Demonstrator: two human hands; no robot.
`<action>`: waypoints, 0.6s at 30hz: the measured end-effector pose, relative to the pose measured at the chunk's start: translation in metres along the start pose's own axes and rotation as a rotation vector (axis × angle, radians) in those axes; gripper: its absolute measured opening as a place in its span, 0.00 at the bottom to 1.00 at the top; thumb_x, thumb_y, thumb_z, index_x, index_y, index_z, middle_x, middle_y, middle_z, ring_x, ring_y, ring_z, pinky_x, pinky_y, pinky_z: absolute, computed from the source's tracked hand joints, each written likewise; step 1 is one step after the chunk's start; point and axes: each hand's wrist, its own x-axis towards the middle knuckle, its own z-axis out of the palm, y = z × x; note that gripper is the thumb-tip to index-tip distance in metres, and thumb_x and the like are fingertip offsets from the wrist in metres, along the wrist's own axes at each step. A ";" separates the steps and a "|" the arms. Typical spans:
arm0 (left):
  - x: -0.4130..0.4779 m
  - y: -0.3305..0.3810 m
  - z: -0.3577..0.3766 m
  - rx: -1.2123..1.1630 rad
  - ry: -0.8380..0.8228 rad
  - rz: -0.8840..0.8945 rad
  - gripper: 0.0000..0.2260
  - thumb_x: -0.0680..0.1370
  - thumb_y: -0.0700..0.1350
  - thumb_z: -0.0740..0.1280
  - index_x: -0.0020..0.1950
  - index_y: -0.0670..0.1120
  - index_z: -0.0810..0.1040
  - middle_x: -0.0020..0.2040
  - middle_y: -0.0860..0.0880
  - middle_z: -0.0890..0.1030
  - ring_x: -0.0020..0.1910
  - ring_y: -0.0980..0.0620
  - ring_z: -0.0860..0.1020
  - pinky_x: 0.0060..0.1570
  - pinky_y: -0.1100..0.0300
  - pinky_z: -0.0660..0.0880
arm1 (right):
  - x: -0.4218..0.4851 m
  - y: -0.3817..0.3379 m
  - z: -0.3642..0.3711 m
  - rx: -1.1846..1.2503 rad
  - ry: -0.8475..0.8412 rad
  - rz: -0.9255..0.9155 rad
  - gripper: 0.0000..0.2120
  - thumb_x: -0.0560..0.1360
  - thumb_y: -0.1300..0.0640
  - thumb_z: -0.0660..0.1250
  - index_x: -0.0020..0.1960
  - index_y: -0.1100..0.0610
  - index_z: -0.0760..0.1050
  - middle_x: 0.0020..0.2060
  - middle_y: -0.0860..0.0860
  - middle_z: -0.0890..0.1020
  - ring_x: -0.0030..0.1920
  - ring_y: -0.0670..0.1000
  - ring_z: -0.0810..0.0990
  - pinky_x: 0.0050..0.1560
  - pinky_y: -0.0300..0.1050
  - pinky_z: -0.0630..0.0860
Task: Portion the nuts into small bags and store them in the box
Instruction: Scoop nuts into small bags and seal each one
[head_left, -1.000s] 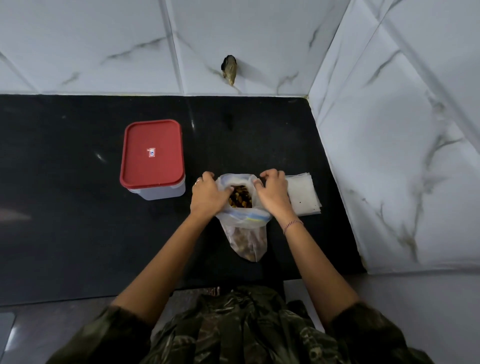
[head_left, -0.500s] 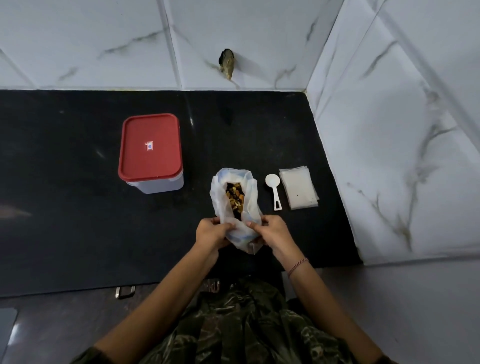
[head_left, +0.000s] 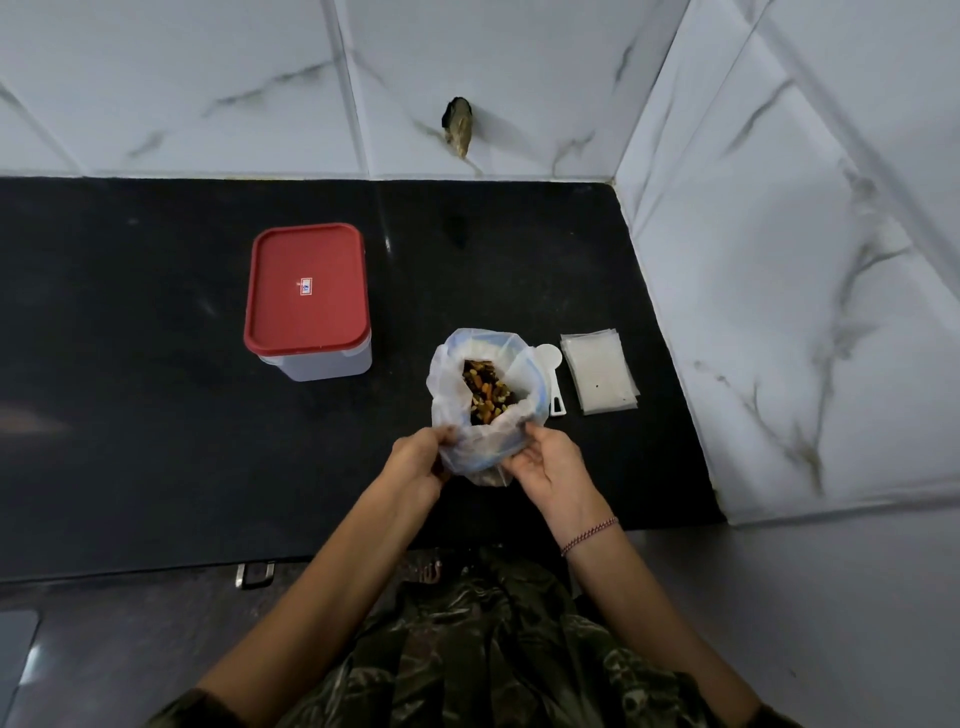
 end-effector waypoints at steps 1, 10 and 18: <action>0.001 0.000 0.001 -0.026 0.005 0.009 0.05 0.74 0.29 0.62 0.43 0.35 0.76 0.44 0.39 0.78 0.38 0.43 0.78 0.29 0.51 0.78 | 0.000 0.001 0.001 0.002 -0.012 0.002 0.16 0.81 0.69 0.52 0.67 0.70 0.66 0.62 0.66 0.74 0.66 0.62 0.71 0.64 0.59 0.66; -0.002 0.003 0.013 -0.298 0.040 0.013 0.15 0.80 0.34 0.54 0.60 0.44 0.76 0.54 0.39 0.78 0.53 0.40 0.77 0.51 0.41 0.74 | 0.019 0.010 0.001 0.114 -0.067 0.014 0.17 0.80 0.60 0.49 0.57 0.63 0.75 0.51 0.63 0.78 0.54 0.61 0.77 0.60 0.58 0.72; 0.008 -0.005 0.009 -0.254 0.068 0.102 0.28 0.74 0.62 0.64 0.67 0.47 0.66 0.58 0.43 0.74 0.57 0.43 0.75 0.59 0.44 0.73 | 0.023 0.013 -0.015 -0.591 0.125 -0.350 0.13 0.79 0.64 0.56 0.62 0.60 0.69 0.58 0.56 0.73 0.55 0.53 0.76 0.54 0.48 0.76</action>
